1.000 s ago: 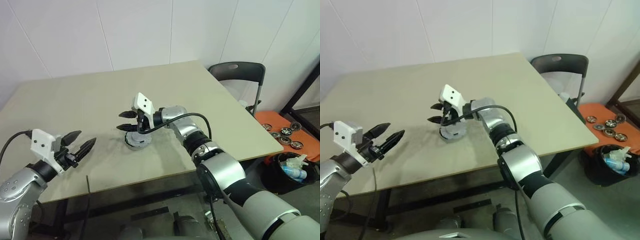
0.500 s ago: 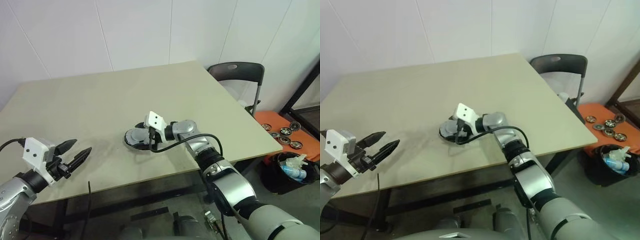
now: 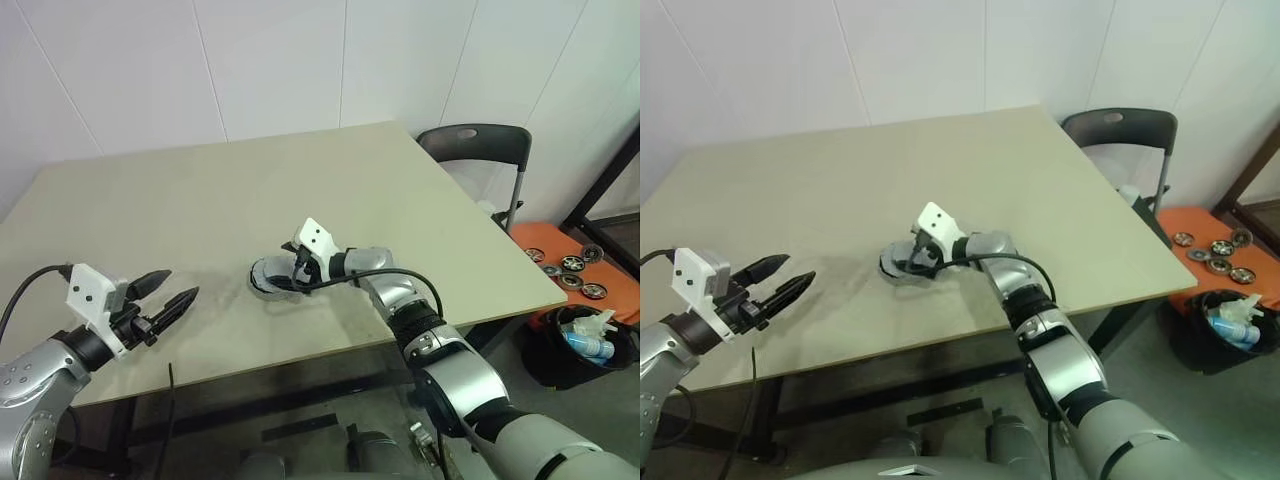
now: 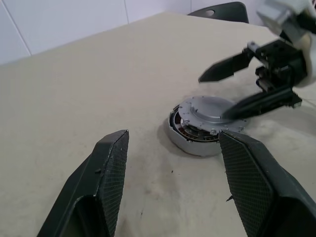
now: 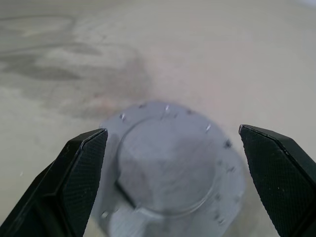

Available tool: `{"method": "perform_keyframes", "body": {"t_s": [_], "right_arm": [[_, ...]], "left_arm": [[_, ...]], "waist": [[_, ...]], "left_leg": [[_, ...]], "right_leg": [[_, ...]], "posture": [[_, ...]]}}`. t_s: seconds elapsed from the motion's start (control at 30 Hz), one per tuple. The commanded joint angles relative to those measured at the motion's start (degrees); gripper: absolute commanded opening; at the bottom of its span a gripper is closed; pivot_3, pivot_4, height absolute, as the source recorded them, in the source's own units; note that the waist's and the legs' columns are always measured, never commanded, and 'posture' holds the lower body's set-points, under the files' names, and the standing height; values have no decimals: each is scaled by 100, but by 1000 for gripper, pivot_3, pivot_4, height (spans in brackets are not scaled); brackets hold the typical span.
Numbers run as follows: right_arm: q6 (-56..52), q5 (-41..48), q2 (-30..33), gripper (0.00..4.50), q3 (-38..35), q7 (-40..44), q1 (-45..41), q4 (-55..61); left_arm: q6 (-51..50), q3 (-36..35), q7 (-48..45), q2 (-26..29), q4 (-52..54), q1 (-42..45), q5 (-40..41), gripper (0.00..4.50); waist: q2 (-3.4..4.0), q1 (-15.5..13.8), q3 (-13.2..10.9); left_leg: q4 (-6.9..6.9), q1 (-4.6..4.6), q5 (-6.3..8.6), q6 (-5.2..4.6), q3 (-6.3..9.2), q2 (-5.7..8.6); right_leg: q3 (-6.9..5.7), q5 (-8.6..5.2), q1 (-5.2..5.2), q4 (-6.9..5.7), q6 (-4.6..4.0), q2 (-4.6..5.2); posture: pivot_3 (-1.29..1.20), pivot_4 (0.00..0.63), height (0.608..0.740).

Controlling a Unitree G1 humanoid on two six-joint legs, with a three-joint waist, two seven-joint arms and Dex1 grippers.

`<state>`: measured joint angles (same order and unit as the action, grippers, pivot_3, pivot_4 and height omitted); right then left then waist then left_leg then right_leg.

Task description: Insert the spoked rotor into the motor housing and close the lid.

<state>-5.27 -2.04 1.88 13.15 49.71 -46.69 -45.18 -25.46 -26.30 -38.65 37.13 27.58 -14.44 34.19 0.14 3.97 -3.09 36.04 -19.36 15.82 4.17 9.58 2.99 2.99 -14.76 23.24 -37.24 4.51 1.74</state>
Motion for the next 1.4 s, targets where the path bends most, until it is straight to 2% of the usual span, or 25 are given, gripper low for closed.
{"method": "perform_keyframes", "body": {"t_s": [0.03,0.37,0.73,0.83,0.93,1.4], "right_arm": [[-7,10,27,4476,0,-11,-49,16],[496,-193,-108,4476,85,-305,-163,-593],[681,-184,-260,4476,138,-159,-277,-738],[719,-203,-298,3906,142,-159,-332,-806],[779,-261,-341,3013,171,-235,-395,-906],[826,-398,-476,3010,177,-385,-579,-1293]], "left_arm": [[58,-105,10,79,70,106,-8,3100],[-65,-14,195,60,151,340,21,3100],[110,-632,18,380,-271,-58,-268,3100],[228,-809,-102,418,-444,-170,-326,3100],[279,-937,-106,398,-560,-186,-350,3100],[383,-1031,-69,55,-366,-495,-330,3100]], "waist": [[0,1,0],[-1,13,1],[0,16,0],[0,9,0],[0,10,0],[0,23,0]], "left_leg": [[0,1,0,0,0,0],[-1,6,0,0,-1,0],[-4,7,0,0,1,-3],[-3,5,0,0,0,-3],[-3,6,0,0,1,-3],[-5,8,0,0,0,-7]], "right_leg": [[0,0,0,0,0,0],[0,0,-4,-2,0,-1],[-1,-3,-2,-3,-4,-6],[-1,-8,-2,-1,-14,-5],[-1,-9,-2,-1,-14,-5],[0,-9,-2,-3,-14,-6]], "posture": [[0,0,740],[0,0,740],[0,0,740],[0,0,740],[0,0,740],[0,0,740]]}}
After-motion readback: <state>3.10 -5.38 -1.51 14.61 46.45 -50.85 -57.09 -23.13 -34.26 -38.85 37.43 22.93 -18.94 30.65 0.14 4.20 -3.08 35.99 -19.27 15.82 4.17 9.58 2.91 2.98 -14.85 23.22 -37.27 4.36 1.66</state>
